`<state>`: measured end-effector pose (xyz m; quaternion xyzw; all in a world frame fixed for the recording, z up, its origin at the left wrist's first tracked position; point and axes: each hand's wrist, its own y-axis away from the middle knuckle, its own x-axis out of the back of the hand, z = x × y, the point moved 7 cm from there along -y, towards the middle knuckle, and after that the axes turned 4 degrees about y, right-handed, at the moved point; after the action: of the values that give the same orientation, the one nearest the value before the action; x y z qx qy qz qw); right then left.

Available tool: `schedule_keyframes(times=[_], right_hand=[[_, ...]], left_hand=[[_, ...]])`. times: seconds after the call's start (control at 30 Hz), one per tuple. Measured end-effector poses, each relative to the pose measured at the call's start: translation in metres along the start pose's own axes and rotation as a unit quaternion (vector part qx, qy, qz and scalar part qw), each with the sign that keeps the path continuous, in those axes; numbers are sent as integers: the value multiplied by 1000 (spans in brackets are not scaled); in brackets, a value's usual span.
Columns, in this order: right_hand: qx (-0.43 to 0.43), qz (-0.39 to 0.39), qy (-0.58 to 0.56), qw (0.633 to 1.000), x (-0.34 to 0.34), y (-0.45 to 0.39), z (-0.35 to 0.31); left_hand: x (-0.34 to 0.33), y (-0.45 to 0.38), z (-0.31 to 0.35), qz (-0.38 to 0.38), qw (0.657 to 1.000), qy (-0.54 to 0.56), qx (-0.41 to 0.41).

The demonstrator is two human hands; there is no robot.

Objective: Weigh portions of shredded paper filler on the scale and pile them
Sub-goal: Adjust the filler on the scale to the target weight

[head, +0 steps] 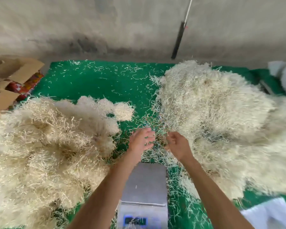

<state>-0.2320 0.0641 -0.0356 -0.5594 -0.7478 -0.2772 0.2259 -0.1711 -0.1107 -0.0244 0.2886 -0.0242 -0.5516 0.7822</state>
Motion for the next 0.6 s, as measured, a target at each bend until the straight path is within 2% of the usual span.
schedule_keyframes(times=[0.1, 0.23, 0.37, 0.43, 0.53, 0.6], right_hand=[[-14, 30, 20, 999, 35, 11, 38], [-40, 27, 30, 998, 66, 15, 88], [-50, -3, 49, 998, 62, 7, 114], [-39, -38, 64, 996, 45, -2, 119], [-50, -93, 60, 993, 12, -16, 125], [-57, -89, 31, 994, -4, -26, 124]], left_hand=[[-44, -6, -18, -29, 995, -94, 2], [-91, -20, -35, -73, 981, -180, -23], [-117, -38, -50, -50, 960, -269, -54], [-120, -47, -66, -27, 966, -256, -1], [-119, -56, -99, -17, 966, -223, 132], [-114, -64, -113, -6, 966, -174, 191]])
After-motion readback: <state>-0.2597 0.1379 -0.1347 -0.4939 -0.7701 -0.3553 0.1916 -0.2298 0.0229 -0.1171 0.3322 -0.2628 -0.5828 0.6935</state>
